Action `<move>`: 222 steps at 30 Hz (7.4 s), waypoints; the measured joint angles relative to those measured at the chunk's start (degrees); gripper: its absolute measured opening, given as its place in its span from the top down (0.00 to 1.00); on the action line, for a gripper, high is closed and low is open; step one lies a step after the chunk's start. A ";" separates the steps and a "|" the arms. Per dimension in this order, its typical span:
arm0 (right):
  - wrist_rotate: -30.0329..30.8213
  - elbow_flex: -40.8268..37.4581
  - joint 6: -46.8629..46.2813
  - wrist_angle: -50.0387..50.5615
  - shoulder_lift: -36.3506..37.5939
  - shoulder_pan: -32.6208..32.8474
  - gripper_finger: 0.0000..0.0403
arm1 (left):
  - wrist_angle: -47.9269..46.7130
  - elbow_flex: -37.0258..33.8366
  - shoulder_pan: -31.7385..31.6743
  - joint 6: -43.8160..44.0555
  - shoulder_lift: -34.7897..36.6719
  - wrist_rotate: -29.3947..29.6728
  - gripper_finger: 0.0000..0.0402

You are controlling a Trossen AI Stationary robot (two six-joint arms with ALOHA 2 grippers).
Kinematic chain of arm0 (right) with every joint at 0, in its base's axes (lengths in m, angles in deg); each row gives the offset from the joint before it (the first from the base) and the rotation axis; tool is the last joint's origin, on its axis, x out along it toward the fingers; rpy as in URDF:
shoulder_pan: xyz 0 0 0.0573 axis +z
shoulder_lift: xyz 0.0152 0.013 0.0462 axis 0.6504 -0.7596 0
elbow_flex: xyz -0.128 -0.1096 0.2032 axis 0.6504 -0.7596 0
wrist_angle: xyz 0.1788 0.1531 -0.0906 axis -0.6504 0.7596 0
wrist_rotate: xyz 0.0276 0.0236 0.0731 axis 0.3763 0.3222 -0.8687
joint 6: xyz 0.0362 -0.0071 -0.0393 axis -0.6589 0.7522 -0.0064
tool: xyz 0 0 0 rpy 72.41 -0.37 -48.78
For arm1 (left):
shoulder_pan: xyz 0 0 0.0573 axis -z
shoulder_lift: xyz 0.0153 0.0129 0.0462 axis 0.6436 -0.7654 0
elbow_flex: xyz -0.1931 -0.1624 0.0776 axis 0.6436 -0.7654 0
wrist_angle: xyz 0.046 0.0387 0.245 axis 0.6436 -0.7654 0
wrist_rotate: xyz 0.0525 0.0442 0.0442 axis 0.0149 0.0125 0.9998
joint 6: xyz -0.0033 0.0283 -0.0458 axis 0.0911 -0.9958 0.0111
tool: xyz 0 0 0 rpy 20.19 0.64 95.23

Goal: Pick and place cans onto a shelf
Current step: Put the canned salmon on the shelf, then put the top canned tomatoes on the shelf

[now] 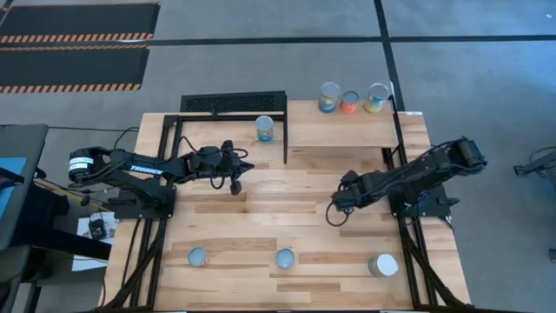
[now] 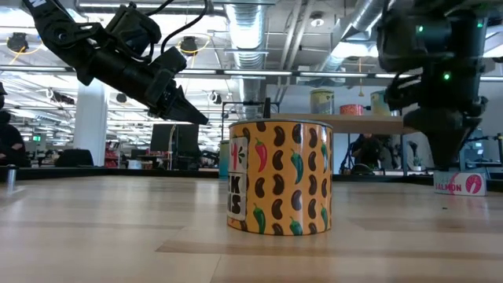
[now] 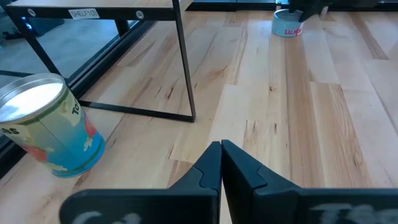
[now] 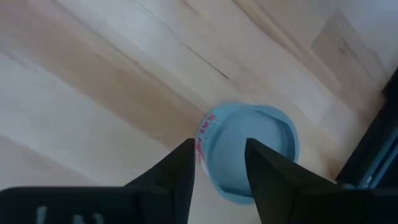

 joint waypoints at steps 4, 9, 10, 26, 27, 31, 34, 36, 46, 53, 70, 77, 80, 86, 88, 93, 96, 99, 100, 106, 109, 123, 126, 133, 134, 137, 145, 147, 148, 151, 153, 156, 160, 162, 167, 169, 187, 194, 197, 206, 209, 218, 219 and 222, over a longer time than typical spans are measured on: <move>-0.77 -2.44 -0.27 -2.47 1.27 -1.16 0.64 | -0.01 0.00 0.00 0.00 0.00 0.00 1.00; -0.86 -4.25 -1.65 -5.63 2.14 -1.48 0.66 | 0.02 0.00 0.00 0.00 0.00 0.00 1.00; -0.85 -4.47 -2.17 -5.67 2.13 -1.48 0.67 | -0.02 0.00 0.00 0.00 0.00 0.00 1.00; -1.40 -3.08 7.88 -14.28 2.48 -1.42 0.97 | -0.01 -0.01 0.00 -0.20 0.00 0.00 1.00; -1.84 -2.11 9.10 -14.51 2.72 -1.41 0.97 | 0.00 0.00 0.00 -0.20 0.00 0.00 1.00; -3.27 3.65 15.87 -14.74 4.06 -1.09 0.96 | -0.01 0.00 0.00 -0.22 0.00 0.00 1.00; -3.65 10.54 22.34 -14.72 4.50 -0.62 0.98 | 0.00 0.00 0.00 -0.23 0.00 -0.01 1.00; -3.03 16.04 27.49 -14.73 4.50 -0.71 0.99 | -0.01 0.00 0.00 -0.22 0.00 0.00 1.00; -2.34 42.06 58.52 -13.68 -3.78 -12.18 0.98 | 0.01 0.00 0.00 -0.94 0.02 -0.87 1.00; -4.14 55.00 73.38 -6.02 -14.88 -24.68 0.98 | 0.02 0.00 0.00 -0.94 0.02 -0.85 1.00; -6.18 61.78 87.24 -3.27 -27.13 -39.57 0.98 | 0.10 -0.01 0.00 -0.92 0.02 -0.87 1.00; -6.93 61.80 86.95 -4.28 -27.13 -41.98 0.97 | 0.25 0.00 0.00 -0.92 0.02 -0.87 1.00; -6.88 61.82 87.04 -5.03 -27.84 -41.91 0.97 | 0.22 0.00 0.01 -0.92 0.02 -0.87 1.00; -6.95 61.87 87.07 -5.28 -28.76 -42.11 0.94 | 0.25 0.00 0.00 -0.83 0.02 -0.87 1.00; -6.49 61.72 87.16 -5.17 -29.14 -42.08 0.92 | 0.25 -0.01 0.01 -0.81 0.01 -0.90 1.00; -6.64 61.76 86.97 -6.41 -28.94 -41.74 0.89 | 0.23 0.00 0.00 -0.39 0.02 -0.90 1.00; -6.63 61.76 86.25 -6.59 -28.94 -41.82 0.86 | 0.23 -0.01 0.02 -0.39 0.02 -0.90 1.00; -6.61 61.76 86.13 -6.59 -28.94 -42.10 0.83 | 0.23 0.00 0.00 -0.39 0.02 -0.90 1.00; -6.58 61.76 86.13 -6.76 -28.94 -42.28 0.82 | 0.23 0.00 0.02 -0.39 0.02 -0.90 1.00; -4.31 61.76 86.00 -6.99 -28.94 -42.35 0.76 | 0.21 0.00 0.00 -0.39 0.02 -0.87 1.00; -3.73 61.76 86.17 -6.72 -28.94 -42.32 0.75 | 0.21 0.00 0.00 -0.39 0.02 -0.88 1.00; -10.73 53.88 85.71 -15.62 -18.00 -38.37 0.98 | -0.44 -0.01 0.96 -1.03 0.02 -0.85 1.00; -12.97 44.07 84.70 -25.46 -12.16 -36.83 0.96 | 0.04 -0.01 0.96 -1.05 0.02 -0.90 1.00; -16.20 19.68 79.66 -50.60 1.87 -29.65 0.99 | 0.03 -0.02 0.96 -1.16 0.02 -0.88 1.00; -16.26 16.74 78.85 -53.87 3.58 -28.28 0.98 | 0.03 0.00 0.96 -1.41 0.02 -0.87 1.00; -16.35 8.35 76.51 -62.08 7.84 -24.66 0.97 | 0.43 -0.02 0.96 -1.49 0.02 -0.87 1.00; -16.35 -11.34 72.13 -84.42 13.24 -18.71 0.99 | 2.69 -0.02 0.92 -1.20 0.02 -0.85 1.00; -16.87 -15.60 71.41 -90.45 13.17 -18.54 0.98 | 3.99 -0.02 0.77 -1.03 0.02 -0.44 1.00; -17.46 -17.45 70.95 -93.35 13.16 -18.68 0.98 | 4.41 0.01 0.50 -1.01 0.02 -0.41 1.00; -17.89 -21.44 69.73 -100.05 13.17 -19.20 0.99 | 2.74 1.67 -1.42 -0.72 0.00 -0.79 1.00; -17.90 -22.99 69.21 -101.88 13.16 -19.51 0.99 | 0.90 3.61 -3.15 -0.94 0.00 -0.83 1.00; -17.88 -23.85 69.19 -104.22 13.18 -19.81 0.99 | -2.89 6.55 -6.04 -3.70 0.00 -0.80 1.00; -17.90 -24.05 69.19 -104.35 13.18 -19.77 0.98 | -6.33 10.73 -9.70 -4.62 -0.86 -0.79 0.99; -17.94 -24.05 69.21 -104.51 13.18 -19.75 0.98 | -8.41 12.29 -11.06 -6.61 -2.16 -0.62 0.96; -17.94 -24.05 69.50 -104.80 13.18 -19.75 0.98 | -9.12 17.03 -11.83 -11.48 -9.82 0.07 0.85; -17.94 -24.05 69.60 -104.76 13.18 -19.66 0.98 | -9.10 19.31 -11.87 -13.69 -13.41 2.20 0.80; -17.79 -24.05 70.32 -104.67 13.16 -19.66 0.98 | -13.46 31.32 -14.85 -21.99 -28.76 10.64 0.74; -17.77 -24.05 70.55 -104.67 13.16 -19.66 0.98 | -14.40 31.43 -14.61 -27.09 -28.70 10.87 0.97; -17.76 -24.05 70.56 -104.67 13.16 -19.66 0.98 | -17.23 31.30 -14.01 -28.06 -27.15 10.93 0.98; -17.77 -24.05 70.76 -104.56 13.16 -19.18 0.98 | -38.33 30.91 -10.02 -25.44 -14.27 0.65 1.00; -17.78 -24.05 70.76 -104.74 13.16 -19.14 0.98 | -41.56 29.43 -6.58 -24.19 -10.83 -2.01 1.00; -17.81 -24.05 70.72 -104.29 16.06 -17.02 0.98 | -33.23 27.13 7.66 -18.00 -10.57 -4.87 1.00; -17.81 -24.05 70.74 -104.30 16.95 -16.43 0.98 | -30.95 27.15 9.11 -17.64 -11.24 -4.90 1.00; -17.54 -23.99 71.14 -103.38 19.65 -14.50 0.98 | -23.60 27.17 12.44 -16.08 -14.22 -4.94 1.00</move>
